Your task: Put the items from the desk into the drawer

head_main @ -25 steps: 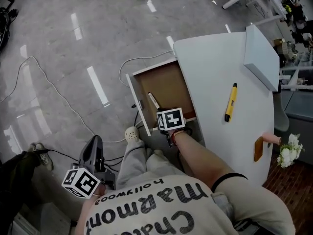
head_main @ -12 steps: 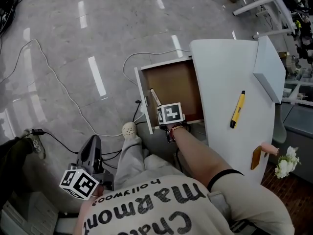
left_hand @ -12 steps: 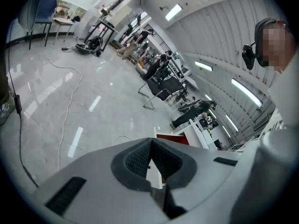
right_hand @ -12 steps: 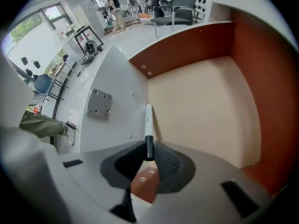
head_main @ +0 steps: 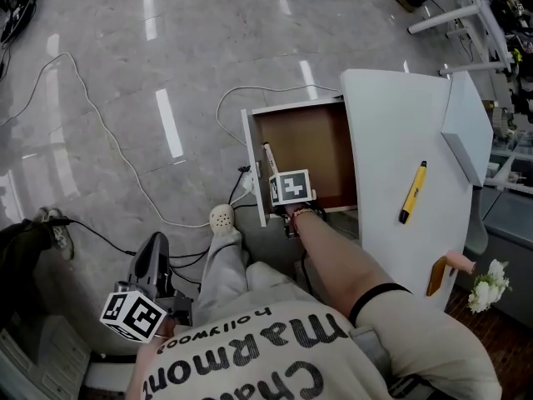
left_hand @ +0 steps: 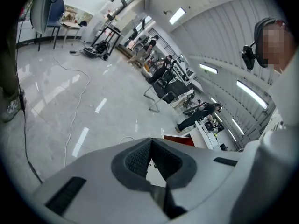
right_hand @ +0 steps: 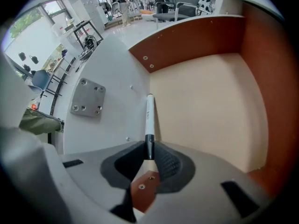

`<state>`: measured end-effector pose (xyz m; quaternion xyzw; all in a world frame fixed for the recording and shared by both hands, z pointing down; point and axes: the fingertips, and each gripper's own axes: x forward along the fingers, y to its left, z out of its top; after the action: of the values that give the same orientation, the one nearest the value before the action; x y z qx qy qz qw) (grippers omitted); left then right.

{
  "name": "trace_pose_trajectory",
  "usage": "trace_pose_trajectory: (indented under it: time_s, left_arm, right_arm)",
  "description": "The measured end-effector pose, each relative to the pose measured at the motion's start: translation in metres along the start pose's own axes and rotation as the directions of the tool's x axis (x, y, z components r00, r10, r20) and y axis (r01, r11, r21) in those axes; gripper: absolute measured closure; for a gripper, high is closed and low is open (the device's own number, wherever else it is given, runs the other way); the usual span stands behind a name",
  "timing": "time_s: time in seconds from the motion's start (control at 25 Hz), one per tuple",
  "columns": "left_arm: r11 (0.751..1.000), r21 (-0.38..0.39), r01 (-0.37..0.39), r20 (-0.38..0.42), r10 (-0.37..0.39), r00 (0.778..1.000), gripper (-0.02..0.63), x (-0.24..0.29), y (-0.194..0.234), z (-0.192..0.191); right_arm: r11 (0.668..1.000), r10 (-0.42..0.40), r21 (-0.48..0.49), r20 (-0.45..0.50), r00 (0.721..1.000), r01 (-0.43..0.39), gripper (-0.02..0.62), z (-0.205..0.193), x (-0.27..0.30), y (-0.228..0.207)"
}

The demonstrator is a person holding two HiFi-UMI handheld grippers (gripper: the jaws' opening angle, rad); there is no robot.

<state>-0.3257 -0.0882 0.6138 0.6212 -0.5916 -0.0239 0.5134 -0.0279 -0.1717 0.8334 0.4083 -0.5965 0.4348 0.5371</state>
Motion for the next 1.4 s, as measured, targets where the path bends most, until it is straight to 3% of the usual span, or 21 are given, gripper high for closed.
trace_pose_trajectory:
  time_s: [0.4,0.72,1.04,1.24,1.4]
  left_arm:
    - [1.000,-0.002,-0.017,-0.003,0.017,1.000,0.604,-0.008,0.009,-0.008]
    - [1.000,0.005,-0.007,-0.021,0.008,1.000,0.604,-0.003,0.008,-0.018]
    - [0.998,0.053,0.019,-0.030,-0.017,0.999,0.604,-0.008,-0.013,-0.029]
    - [0.997,0.073,0.032,-0.015,-0.031,0.999,0.604,-0.022,-0.028,-0.043]
    - [0.994,0.091,0.057,0.010,-0.059,0.998,0.604,-0.039,-0.051,-0.056]
  right_arm:
    - [1.000,0.005,-0.022,-0.044,0.999,-0.006,0.517,-0.003,0.018,0.008]
    - [0.999,-0.044,-0.013,-0.044,0.998,0.044,0.517,-0.004,0.027,0.005]
    - [1.000,-0.004,-0.026,-0.045,0.999,0.003,0.499,-0.008,0.021,0.006]
    - [0.999,0.033,-0.024,0.057,0.998,-0.032,0.494,0.001,-0.002,0.012]
    - [0.993,0.104,0.037,0.163,0.981,-0.111,0.515,-0.004,-0.041,0.019]
